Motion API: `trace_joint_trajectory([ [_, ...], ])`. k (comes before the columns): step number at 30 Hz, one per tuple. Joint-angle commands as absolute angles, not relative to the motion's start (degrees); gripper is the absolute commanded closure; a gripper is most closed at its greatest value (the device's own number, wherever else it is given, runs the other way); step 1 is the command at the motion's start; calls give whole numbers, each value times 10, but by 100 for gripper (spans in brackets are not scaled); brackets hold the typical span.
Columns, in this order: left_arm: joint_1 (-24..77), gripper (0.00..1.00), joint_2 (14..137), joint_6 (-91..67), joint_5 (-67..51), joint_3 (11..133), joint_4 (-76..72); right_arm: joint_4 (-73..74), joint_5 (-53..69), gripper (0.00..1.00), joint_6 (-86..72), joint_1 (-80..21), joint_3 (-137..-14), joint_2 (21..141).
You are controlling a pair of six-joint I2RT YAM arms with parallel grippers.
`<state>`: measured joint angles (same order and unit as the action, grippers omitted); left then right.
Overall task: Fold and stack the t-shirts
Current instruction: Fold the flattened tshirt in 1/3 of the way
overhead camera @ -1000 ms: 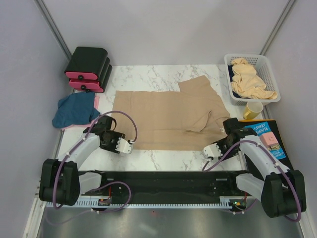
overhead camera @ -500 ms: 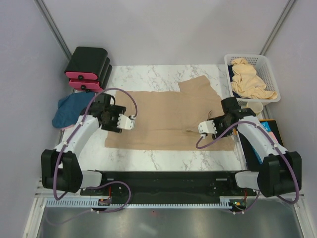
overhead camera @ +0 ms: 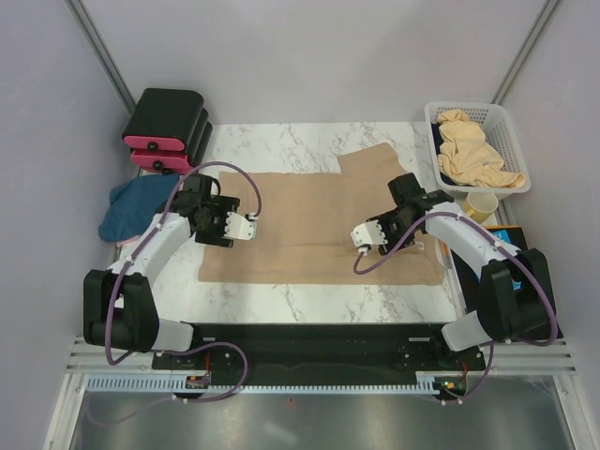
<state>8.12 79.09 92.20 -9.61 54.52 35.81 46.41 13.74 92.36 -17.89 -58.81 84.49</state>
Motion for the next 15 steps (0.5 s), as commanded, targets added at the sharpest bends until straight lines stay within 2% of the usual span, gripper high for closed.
trace_joint_trajectory([
  [1, 80, 16, 809, 938, -102, 542, 348, 457, 159, 41, 932, -199, -613, 863],
  [15, 80, 19, 836, 995, -103, 523, 375, 482, 174, 41, 941, -236, -620, 864],
])
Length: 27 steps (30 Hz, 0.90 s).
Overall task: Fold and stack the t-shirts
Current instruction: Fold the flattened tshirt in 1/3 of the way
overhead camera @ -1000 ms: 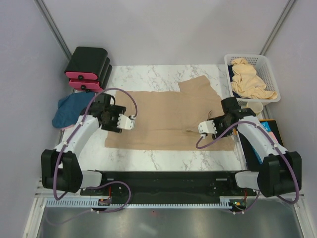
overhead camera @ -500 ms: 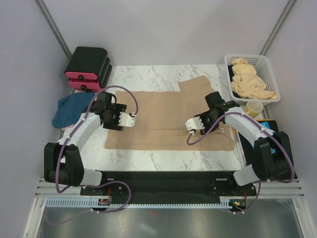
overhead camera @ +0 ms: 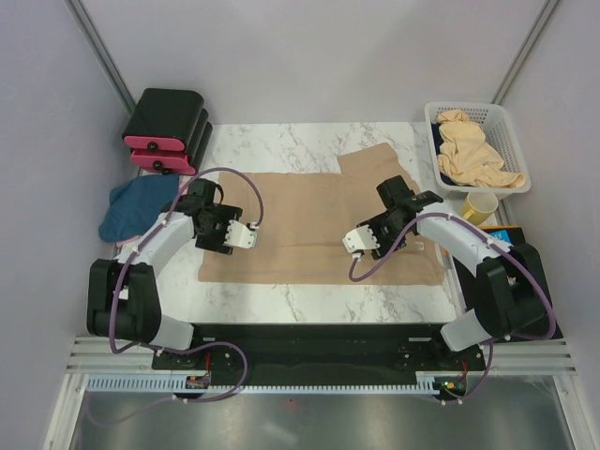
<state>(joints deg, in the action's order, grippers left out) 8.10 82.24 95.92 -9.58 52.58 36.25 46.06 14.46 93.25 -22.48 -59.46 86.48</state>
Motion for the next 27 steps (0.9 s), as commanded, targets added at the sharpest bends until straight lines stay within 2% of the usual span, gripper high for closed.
trace_joint_trajectory([
  [1, 80, 19, 840, 994, -103, 524, 375, 484, 176, 40, 940, -236, -621, 864],
  [8, 84, 20, 857, 983, -101, 534, 374, 492, 184, 40, 937, -251, -621, 874],
  [12, 85, 20, 862, 980, -101, 539, 374, 492, 186, 44, 929, -265, -626, 885],
  [13, 85, 20, 862, 979, -101, 540, 374, 490, 186, 47, 928, -266, -627, 891],
  [16, 85, 20, 860, 976, -101, 539, 374, 476, 179, 68, 916, -272, -627, 907],
  [17, 85, 20, 860, 976, -101, 537, 374, 465, 170, 79, 904, -272, -624, 908],
  [20, 85, 20, 859, 972, -102, 534, 374, 419, 151, 97, 893, -276, -615, 912],
  [21, 86, 20, 858, 972, -102, 533, 374, 401, 143, 100, 894, -276, -613, 911],
  [27, 88, 20, 860, 971, -105, 530, 373, 352, 121, 100, 901, -277, -627, 918],
])
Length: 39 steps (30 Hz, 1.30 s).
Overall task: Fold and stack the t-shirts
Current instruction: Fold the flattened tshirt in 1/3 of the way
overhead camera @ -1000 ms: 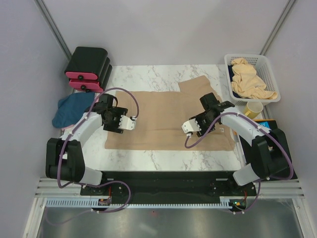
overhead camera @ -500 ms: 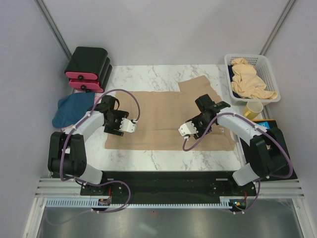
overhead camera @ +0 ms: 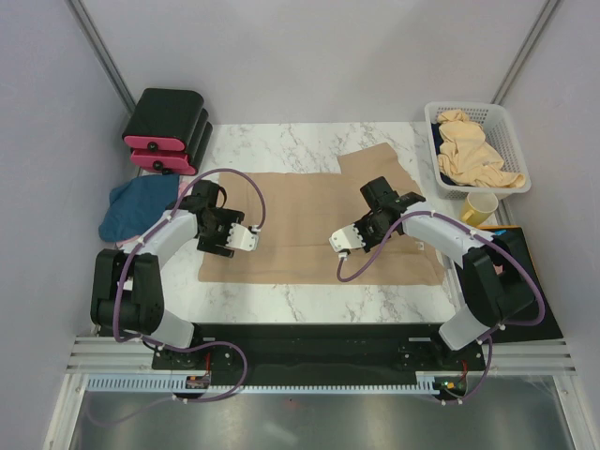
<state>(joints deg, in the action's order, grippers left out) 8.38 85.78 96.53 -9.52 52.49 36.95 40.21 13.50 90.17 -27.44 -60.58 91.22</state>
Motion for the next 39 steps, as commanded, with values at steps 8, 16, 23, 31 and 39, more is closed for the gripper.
trace_joint_trajectory([
  [8, 91, 20, 865, 968, -108, 532, 368, 300, 108, 100, 905, -278, -648, 939],
  [16, 94, 20, 873, 967, -108, 535, 364, 248, 110, 100, 903, -294, -656, 955],
  [23, 96, 20, 875, 967, -108, 537, 361, 239, 112, 100, 903, -302, -663, 967],
  [31, 97, 20, 880, 964, -106, 539, 358, 186, 72, 50, 862, -308, -652, 976],
  [39, 100, 21, 882, 954, -96, 523, 304, -43, -51, 50, 756, -308, -600, 962],
])
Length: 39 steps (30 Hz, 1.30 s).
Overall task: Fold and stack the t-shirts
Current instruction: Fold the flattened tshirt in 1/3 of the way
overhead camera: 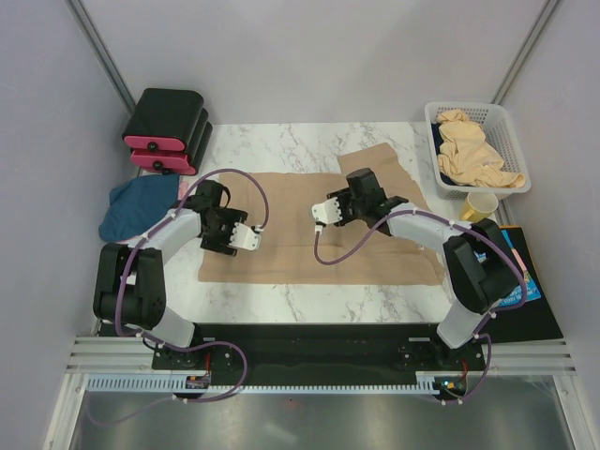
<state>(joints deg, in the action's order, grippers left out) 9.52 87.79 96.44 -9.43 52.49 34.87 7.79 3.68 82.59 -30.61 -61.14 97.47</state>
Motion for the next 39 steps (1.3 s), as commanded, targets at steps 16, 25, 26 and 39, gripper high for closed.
trace_joint_trajectory([
  [16, 109, 22, 895, 954, -120, 545, 296, 299, 44, 100, 695, -190, -620, 910],
  [25, 114, 22, 908, 960, -119, 557, 296, 459, 89, 100, 729, -192, -639, 943],
  [26, 115, 22, 908, 958, -119, 557, 296, 457, 79, 100, 727, -190, -637, 947],
  [39, 122, 22, 915, 951, -113, 559, 297, 389, 21, 100, 708, -164, -622, 1021],
])
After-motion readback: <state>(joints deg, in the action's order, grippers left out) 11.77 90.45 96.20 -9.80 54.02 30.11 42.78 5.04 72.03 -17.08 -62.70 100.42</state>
